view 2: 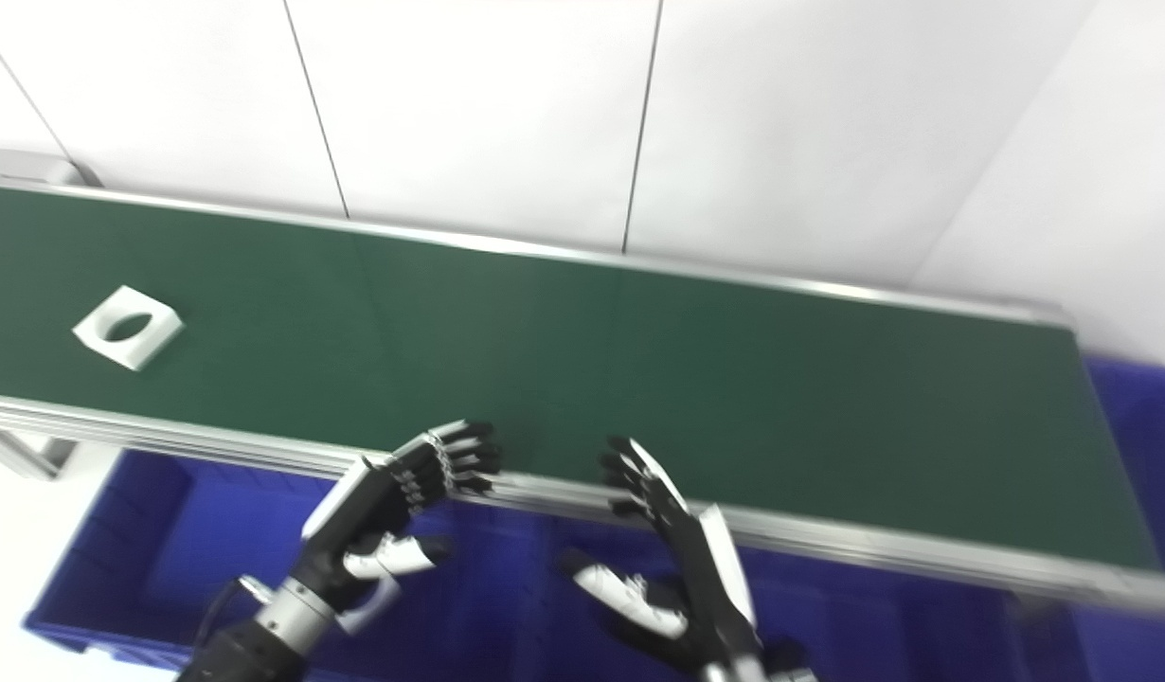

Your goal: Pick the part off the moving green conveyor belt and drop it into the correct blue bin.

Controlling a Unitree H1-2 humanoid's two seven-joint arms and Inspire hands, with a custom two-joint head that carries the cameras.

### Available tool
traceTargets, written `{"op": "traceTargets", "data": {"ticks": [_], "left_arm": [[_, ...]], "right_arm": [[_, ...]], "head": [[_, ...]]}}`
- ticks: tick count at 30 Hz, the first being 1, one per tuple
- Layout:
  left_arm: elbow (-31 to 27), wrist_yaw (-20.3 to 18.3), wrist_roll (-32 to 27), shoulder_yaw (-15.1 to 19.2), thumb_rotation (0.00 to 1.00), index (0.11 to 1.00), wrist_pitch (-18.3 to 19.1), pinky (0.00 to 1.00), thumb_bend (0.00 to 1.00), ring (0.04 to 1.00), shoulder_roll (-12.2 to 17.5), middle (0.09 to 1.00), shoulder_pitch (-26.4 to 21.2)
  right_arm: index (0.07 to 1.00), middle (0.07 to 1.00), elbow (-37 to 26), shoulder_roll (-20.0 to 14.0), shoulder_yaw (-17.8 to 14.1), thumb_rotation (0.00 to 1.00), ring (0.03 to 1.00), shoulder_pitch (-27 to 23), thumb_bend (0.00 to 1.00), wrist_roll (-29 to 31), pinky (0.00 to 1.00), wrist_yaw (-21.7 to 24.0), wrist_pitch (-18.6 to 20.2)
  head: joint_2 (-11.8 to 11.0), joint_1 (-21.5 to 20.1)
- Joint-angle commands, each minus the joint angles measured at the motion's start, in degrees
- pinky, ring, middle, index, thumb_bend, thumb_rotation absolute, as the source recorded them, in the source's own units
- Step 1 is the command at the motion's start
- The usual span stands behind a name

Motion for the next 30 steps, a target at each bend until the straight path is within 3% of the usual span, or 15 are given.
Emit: {"op": "traceTargets", "data": {"ticks": [1, 6, 13, 22, 30], "left_arm": [[-1.5, 0.1, -0.2, 0.4, 0.51, 0.837, -2.0, 0.74, 0.87, 0.772, 0.6, 0.802, -1.3], [-4.6, 0.1, 0.0, 0.6, 0.51, 0.822, -1.3, 0.73, 0.87, 0.764, 1.3, 0.791, -1.6], [-8.5, -0.5, -0.6, 0.8, 0.48, 0.815, 1.2, 0.73, 0.88, 0.766, 2.9, 0.791, -1.9], [-13.7, 0.0, 3.5, 1.2, 0.48, 0.816, 3.9, 0.73, 0.90, 0.770, 5.4, 0.796, -2.7], [-17.8, -0.3, 5.2, 1.3, 0.40, 0.805, 7.5, 0.72, 0.89, 0.762, 7.6, 0.794, -3.9]], "right_arm": [[0.904, 0.849, -0.3, 0.8, 0.1, 0.47, 0.819, -0.9, 0.61, 0.5, 0.72, -0.3, -3.8], [0.911, 0.851, 0.6, 0.9, 0.1, 0.42, 0.823, -1.4, 0.56, 0.9, 0.73, -0.2, -5.2], [0.915, 0.851, 1.7, 1.7, 0.0, 0.40, 0.821, -1.9, 0.51, 0.5, 0.73, -0.6, -5.8], [0.923, 0.858, 3.1, 1.9, -0.2, 0.44, 0.826, -2.4, 0.50, 0.8, 0.72, -0.6, -6.9], [0.934, 0.867, 3.0, 1.9, -0.3, 0.43, 0.836, -2.1, 0.47, 1.4, 0.74, -0.5, -7.3]], "head": [[-1.0, 2.0], [-3.5, 6.1], [-6.1, 8.7], [-8.5, 11.8], [-9.3, 12.8]]}}
